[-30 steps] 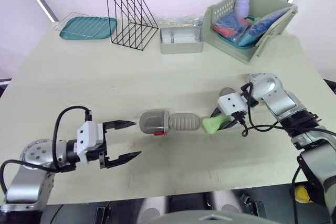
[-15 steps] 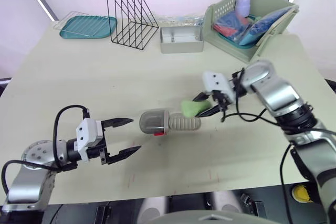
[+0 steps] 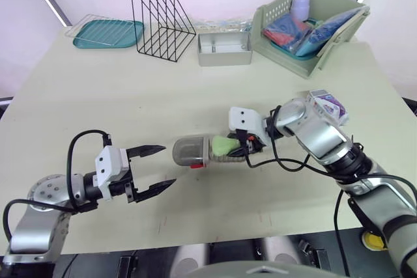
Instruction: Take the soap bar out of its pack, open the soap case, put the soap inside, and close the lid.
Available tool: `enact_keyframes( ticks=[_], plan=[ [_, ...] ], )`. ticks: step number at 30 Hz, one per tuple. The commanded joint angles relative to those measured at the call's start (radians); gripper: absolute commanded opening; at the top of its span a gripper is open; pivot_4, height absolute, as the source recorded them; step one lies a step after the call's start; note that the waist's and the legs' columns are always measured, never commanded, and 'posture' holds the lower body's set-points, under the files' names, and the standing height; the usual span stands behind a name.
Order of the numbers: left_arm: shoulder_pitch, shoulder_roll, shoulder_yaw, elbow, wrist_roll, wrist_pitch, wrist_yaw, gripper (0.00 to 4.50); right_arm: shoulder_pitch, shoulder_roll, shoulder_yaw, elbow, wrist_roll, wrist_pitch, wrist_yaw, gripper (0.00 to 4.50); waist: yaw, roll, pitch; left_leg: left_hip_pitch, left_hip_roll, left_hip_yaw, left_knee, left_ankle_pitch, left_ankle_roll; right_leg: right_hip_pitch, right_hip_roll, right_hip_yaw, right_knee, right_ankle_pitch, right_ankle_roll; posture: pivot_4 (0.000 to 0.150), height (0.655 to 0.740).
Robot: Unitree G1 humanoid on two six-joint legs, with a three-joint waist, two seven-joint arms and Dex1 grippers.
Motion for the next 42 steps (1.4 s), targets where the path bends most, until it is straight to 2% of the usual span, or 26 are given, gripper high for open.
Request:
enact_keyframes(
  ticks=[1,2,3,4,6,8,11,13,18,23,26,31,42],
  plan=[
    [-0.005,0.003,0.015,-0.022,-0.016,-0.002,0.006,4.50,-0.018,-0.005,-0.002,-0.022,0.012,0.013,0.001,1.66,0.000,0.000,0.000,0.000,0.000,0.000,0.000,0.000,0.000,0.000,0.000,0.000,0.000,0.000,0.000,0.150,0.7400],
    [-0.006,0.002,0.014,-0.022,-0.015,-0.001,0.008,4.50,-0.019,-0.008,-0.001,-0.017,0.008,0.008,0.000,1.66,0.000,0.000,0.000,0.000,0.000,0.000,0.000,0.000,0.000,0.000,0.000,0.000,0.000,0.000,0.000,0.150,0.7400],
    [-0.008,0.002,0.012,-0.023,-0.014,0.000,0.010,4.50,-0.020,-0.010,-0.002,-0.012,0.006,0.003,-0.001,2.69,0.000,0.000,0.000,0.000,0.000,0.000,0.000,0.000,0.000,0.000,0.000,0.000,0.000,0.000,0.000,0.150,0.7400],
    [-0.007,0.001,0.010,-0.024,-0.013,0.000,0.011,4.50,-0.021,-0.013,-0.004,-0.010,0.006,-0.001,-0.001,3.00,0.000,0.000,0.000,0.000,0.000,0.000,0.000,0.000,0.000,0.000,0.000,0.000,0.000,0.000,0.000,0.150,0.7400],
    [-0.005,0.000,0.007,-0.026,-0.010,0.000,0.013,4.50,-0.022,-0.020,-0.010,-0.016,0.011,-0.007,0.004,4.02,0.000,0.000,0.000,0.000,0.000,0.000,0.000,0.000,0.000,0.000,0.000,0.000,0.000,0.000,0.000,0.150,0.7400],
    [-0.006,0.000,0.004,-0.027,-0.009,0.000,0.015,4.50,-0.021,-0.028,-0.020,-0.032,0.024,-0.002,0.010,4.43,0.000,0.000,0.000,0.000,0.000,0.000,0.000,0.000,0.000,0.000,0.000,0.000,0.000,0.000,0.000,0.150,0.7400],
    [-0.010,0.001,-0.002,-0.031,-0.007,0.001,0.018,4.50,-0.013,-0.036,-0.057,-0.058,0.052,-0.008,0.009,4.43,0.000,0.000,0.000,0.000,0.000,0.000,0.000,0.000,0.000,0.000,0.000,0.000,0.000,0.000,0.000,0.150,0.7400],
    [-0.027,0.010,-0.011,-0.025,0.002,-0.002,0.015,4.50,0.049,-0.058,-0.178,-0.084,0.120,-0.072,0.004,4.43,0.002,0.000,0.000,0.000,0.000,0.000,0.000,0.000,0.000,0.000,0.000,0.000,0.000,0.000,0.000,0.150,0.7400],
    [-0.125,0.035,-0.050,0.044,0.053,-0.046,-0.008,4.50,0.327,-0.115,-0.418,-0.116,0.269,-0.299,0.049,4.43,0.028,-0.002,-0.001,0.000,-0.001,0.000,0.001,0.000,0.000,0.005,-0.002,-0.005,-0.003,0.000,0.000,0.150,0.7400],
    [-0.252,0.074,-0.126,0.107,0.077,-0.005,-0.061,4.50,0.580,-0.057,-0.558,-0.027,0.350,-0.618,0.088,4.43,0.022,-0.001,-0.001,0.001,-0.002,0.000,0.001,0.000,0.000,0.005,0.000,-0.005,-0.001,0.000,0.000,0.150,0.7400],
    [-0.321,0.096,-0.187,0.146,0.109,-0.001,-0.100,4.50,0.632,-0.020,-0.581,0.045,0.352,-0.786,0.112,4.43,0.009,-0.001,0.000,0.002,-0.001,0.002,0.000,0.000,0.000,0.005,0.001,-0.003,0.000,0.000,0.000,0.150,0.7400],
    [-0.472,0.122,-0.292,0.231,0.176,0.016,-0.165,4.50,0.731,-0.009,-0.570,0.093,0.339,-0.948,0.135,4.43,0.001,-0.001,0.000,0.003,-0.001,0.002,0.000,0.000,0.000,0.005,0.002,-0.003,0.000,0.000,0.000,0.150,0.7400],
    [-0.645,0.126,-0.403,0.337,0.252,0.010,-0.265,4.50,0.774,-0.008,-0.543,0.173,0.306,-1.102,0.099,4.43,0.000,-0.001,0.000,0.003,-0.001,0.003,0.001,0.000,0.000,0.005,0.003,-0.001,0.000,0.000,0.000,0.150,0.7400]
  ],
)
